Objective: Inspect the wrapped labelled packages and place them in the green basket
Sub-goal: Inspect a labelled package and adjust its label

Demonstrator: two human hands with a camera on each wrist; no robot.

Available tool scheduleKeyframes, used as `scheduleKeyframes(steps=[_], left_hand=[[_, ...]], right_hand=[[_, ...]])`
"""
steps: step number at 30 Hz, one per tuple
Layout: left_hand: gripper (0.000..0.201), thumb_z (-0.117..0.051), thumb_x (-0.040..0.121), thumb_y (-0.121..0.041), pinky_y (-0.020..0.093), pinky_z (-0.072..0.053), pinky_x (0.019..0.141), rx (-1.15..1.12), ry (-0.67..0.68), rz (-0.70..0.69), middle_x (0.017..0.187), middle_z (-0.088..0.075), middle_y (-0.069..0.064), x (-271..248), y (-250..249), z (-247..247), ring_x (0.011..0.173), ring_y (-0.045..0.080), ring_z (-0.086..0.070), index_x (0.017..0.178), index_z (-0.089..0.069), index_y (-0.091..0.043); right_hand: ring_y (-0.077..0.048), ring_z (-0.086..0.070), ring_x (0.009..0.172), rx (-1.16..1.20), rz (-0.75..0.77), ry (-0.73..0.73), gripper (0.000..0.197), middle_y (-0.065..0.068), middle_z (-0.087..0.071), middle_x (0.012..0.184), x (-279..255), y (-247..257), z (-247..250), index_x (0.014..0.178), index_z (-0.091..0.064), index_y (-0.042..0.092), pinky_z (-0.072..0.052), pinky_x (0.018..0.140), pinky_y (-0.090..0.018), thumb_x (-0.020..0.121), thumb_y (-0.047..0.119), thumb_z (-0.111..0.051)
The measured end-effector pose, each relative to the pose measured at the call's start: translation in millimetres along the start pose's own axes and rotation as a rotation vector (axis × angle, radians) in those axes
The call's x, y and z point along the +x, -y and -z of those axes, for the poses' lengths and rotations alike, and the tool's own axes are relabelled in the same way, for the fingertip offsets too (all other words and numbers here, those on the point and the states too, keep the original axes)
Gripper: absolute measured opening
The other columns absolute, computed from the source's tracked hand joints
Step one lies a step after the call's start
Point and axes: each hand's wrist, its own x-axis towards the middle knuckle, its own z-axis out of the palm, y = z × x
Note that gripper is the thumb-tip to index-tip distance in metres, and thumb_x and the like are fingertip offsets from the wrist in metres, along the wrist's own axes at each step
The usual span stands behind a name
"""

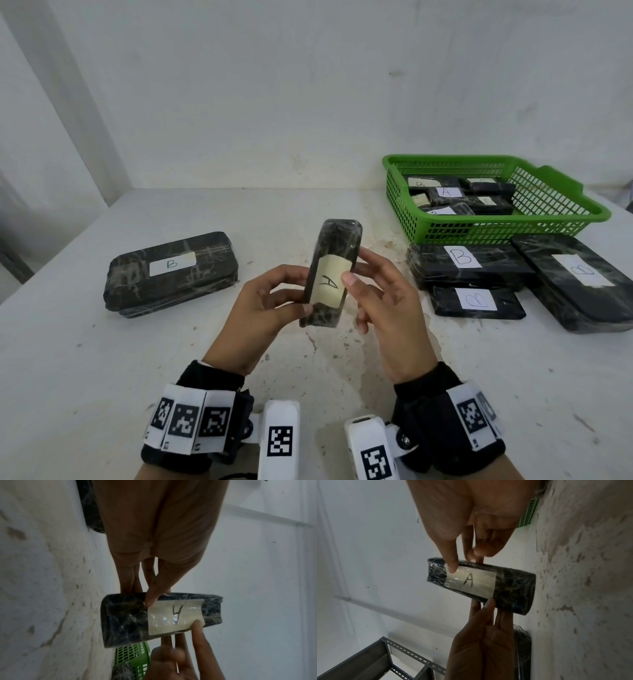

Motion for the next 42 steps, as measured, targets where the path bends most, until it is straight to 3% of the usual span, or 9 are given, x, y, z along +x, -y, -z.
scheduleKeyframes(steps=[4, 8, 12, 15, 22, 26, 30, 34, 42], left_hand=[[0.029, -0.070, 0.076, 0.002, 0.030, -0.055, 0.078, -0.011, -0.008, -0.033, 0.099, -0.074, 0.000, -1, -1, -1, 0.095, 0.019, -0.068, 0.100, -0.070, -0.014], [0.053, -0.072, 0.076, -0.036, 0.041, -0.038, 0.109, 0.023, 0.036, -0.074, 0.132, -0.063, -0.010, -3, -3, -2, 0.130, 0.008, -0.052, 0.127, -0.061, -0.025], [0.059, -0.070, 0.079, -0.051, 0.045, -0.048, 0.101, -0.080, 0.118, -0.072, 0.137, -0.060, -0.011, -7, -8, -9, 0.133, 0.011, -0.051, 0.133, -0.055, -0.033], [0.064, -0.073, 0.077, -0.059, 0.044, -0.054, 0.095, -0.139, 0.097, -0.126, 0.133, -0.063, -0.005, -8, -9, -13, 0.130, 0.017, -0.056, 0.129, -0.059, -0.026], [0.039, -0.076, 0.076, -0.050, 0.037, -0.056, 0.093, -0.171, -0.010, -0.166, 0.113, -0.074, 0.001, -6, -6, -14, 0.114, 0.020, -0.067, 0.106, -0.076, -0.025], [0.031, -0.078, 0.077, -0.034, 0.045, -0.053, 0.099, -0.172, -0.051, -0.193, 0.111, -0.074, 0.008, -5, -1, -12, 0.114, 0.028, -0.066, 0.100, -0.076, -0.013], [0.027, -0.075, 0.074, -0.027, 0.040, -0.054, 0.097, -0.183, -0.069, -0.182, 0.107, -0.075, 0.009, -4, 2, -10, 0.116, 0.028, -0.066, 0.095, -0.076, -0.011], [0.026, -0.075, 0.075, -0.025, 0.037, -0.055, 0.092, -0.203, -0.050, -0.182, 0.107, -0.074, 0.013, -4, 1, -11, 0.113, 0.030, -0.067, 0.095, -0.076, -0.009], [0.028, -0.070, 0.078, -0.027, 0.041, -0.056, 0.094, -0.238, -0.016, -0.135, 0.106, -0.075, 0.014, -6, 0, -13, 0.107, 0.031, -0.069, 0.095, -0.075, -0.005]], right_hand=[[-0.014, -0.067, 0.075, -0.017, 0.037, 0.064, 0.040, -0.001, -0.075, 0.092, 0, -4, -2, 0.118, -0.065, 0.011, -0.051, 0.052, -0.022, 0.081, 0.025, -0.066], [-0.024, -0.072, 0.093, -0.012, 0.056, 0.052, 0.026, 0.001, -0.074, 0.103, 0, -7, 0, 0.116, -0.064, 0.010, -0.057, 0.067, -0.026, 0.090, 0.008, -0.064], [-0.025, -0.073, 0.093, -0.026, 0.051, 0.019, 0.025, -0.002, -0.074, 0.106, 2, -9, 1, 0.111, -0.067, 0.011, -0.059, 0.080, -0.033, 0.087, 0.003, -0.068], [-0.025, -0.072, 0.094, -0.065, 0.040, 0.019, 0.028, -0.001, -0.074, 0.107, 2, -10, 3, 0.111, -0.068, 0.011, -0.058, 0.087, -0.037, 0.085, 0.004, -0.072], [-0.017, -0.069, 0.086, -0.095, 0.039, 0.094, 0.027, 0.000, -0.074, 0.106, 3, -12, 4, 0.105, -0.070, 0.016, -0.054, 0.079, -0.024, 0.082, 0.003, -0.074], [-0.019, -0.069, 0.094, -0.117, 0.012, 0.163, 0.033, -0.004, -0.073, 0.105, 3, -12, 4, 0.113, -0.068, 0.019, -0.054, 0.088, -0.029, 0.086, 0.002, -0.070], [-0.020, -0.065, 0.112, -0.007, -0.016, 0.273, 0.043, -0.001, -0.071, 0.115, 4, -13, 2, 0.121, -0.065, 0.027, -0.053, 0.092, -0.032, 0.078, 0.032, -0.061], [-0.020, -0.067, 0.110, -0.061, 0.045, 0.203, 0.065, -0.004, -0.070, 0.118, 4, -13, 0, 0.118, -0.067, 0.015, -0.055, 0.088, -0.031, 0.077, 0.066, -0.067], [-0.020, -0.069, 0.100, -0.124, 0.069, 0.144, 0.051, -0.005, -0.073, 0.107, 5, -14, 2, 0.106, -0.070, 0.010, -0.052, 0.089, -0.035, 0.081, 0.054, -0.060]])
